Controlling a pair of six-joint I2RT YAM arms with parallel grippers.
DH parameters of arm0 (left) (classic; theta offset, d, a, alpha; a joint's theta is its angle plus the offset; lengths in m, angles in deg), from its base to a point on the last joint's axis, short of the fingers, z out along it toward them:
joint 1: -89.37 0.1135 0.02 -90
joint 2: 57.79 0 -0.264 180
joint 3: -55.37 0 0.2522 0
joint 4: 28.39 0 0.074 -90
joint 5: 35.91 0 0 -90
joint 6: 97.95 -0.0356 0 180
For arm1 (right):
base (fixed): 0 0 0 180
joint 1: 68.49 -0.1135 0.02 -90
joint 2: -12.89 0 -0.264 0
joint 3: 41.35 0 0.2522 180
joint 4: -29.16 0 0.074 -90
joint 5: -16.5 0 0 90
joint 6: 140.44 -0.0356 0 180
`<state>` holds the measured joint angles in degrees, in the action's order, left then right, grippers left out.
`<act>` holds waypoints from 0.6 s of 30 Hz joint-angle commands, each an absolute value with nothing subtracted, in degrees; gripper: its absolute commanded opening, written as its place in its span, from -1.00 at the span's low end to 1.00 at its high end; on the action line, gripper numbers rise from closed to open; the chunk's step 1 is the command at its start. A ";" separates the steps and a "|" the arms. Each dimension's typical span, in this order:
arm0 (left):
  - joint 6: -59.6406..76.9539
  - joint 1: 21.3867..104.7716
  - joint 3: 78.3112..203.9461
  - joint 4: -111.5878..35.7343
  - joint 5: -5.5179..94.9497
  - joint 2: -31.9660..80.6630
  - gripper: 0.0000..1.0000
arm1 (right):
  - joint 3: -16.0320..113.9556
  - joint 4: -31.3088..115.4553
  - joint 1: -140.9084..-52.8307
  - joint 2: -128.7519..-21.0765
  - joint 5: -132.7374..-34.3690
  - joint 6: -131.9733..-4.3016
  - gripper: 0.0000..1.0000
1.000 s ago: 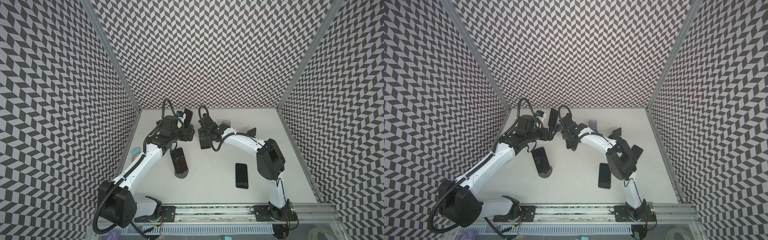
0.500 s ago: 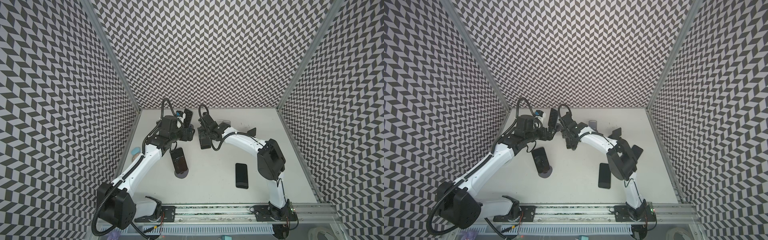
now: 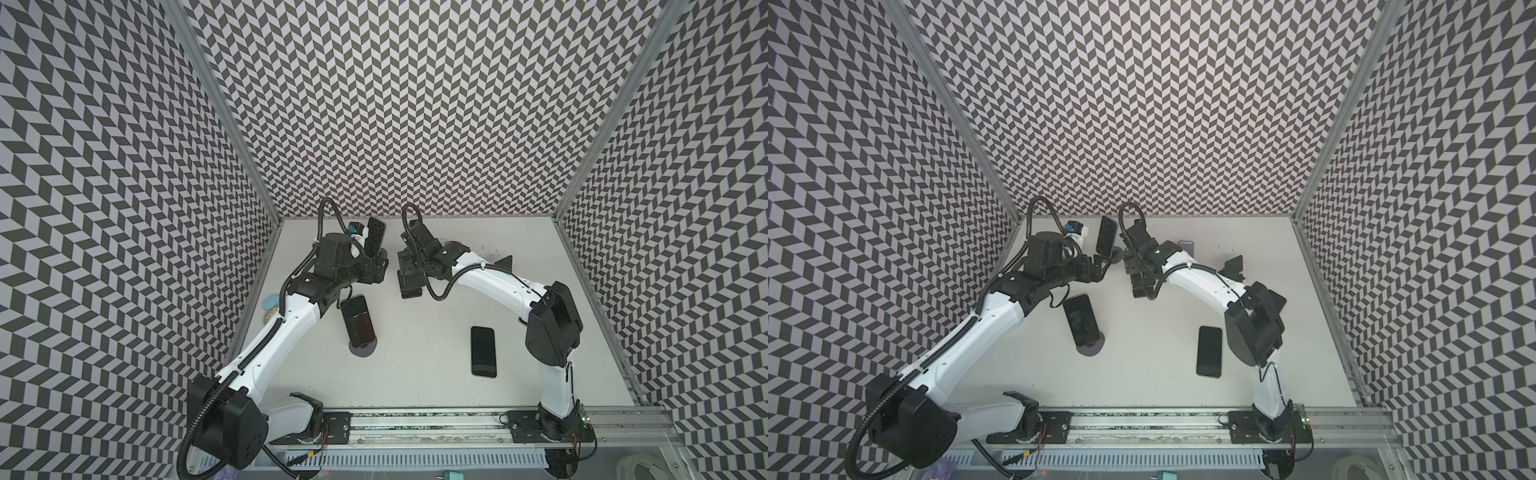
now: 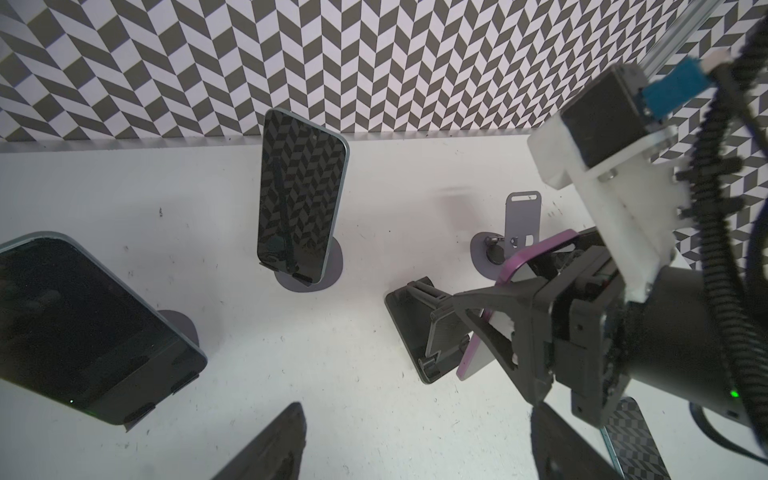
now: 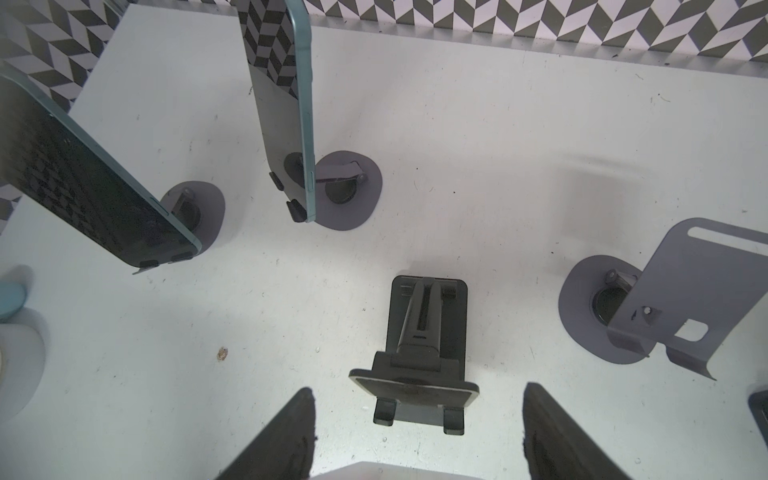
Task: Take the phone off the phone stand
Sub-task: 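Lift the purple-edged phone up off the black stand with the right gripper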
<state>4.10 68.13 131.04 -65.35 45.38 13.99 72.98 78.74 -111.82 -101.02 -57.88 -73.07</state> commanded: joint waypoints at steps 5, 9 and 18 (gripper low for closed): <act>5.05 68.40 130.52 -65.22 44.23 13.53 0.68 | 72.51 77.97 -111.90 -96.30 -57.70 -74.67 0.25; 5.97 68.30 130.57 -64.91 43.80 13.66 0.65 | 70.55 77.51 -111.89 -95.11 -57.76 -75.14 0.25; 7.67 66.87 129.79 -64.65 43.88 13.97 0.64 | 66.97 77.32 -111.88 -93.16 -57.68 -75.84 0.25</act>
<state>6.71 67.52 130.62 -65.35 44.31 13.99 67.87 80.13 -111.82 -96.37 -57.91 -74.99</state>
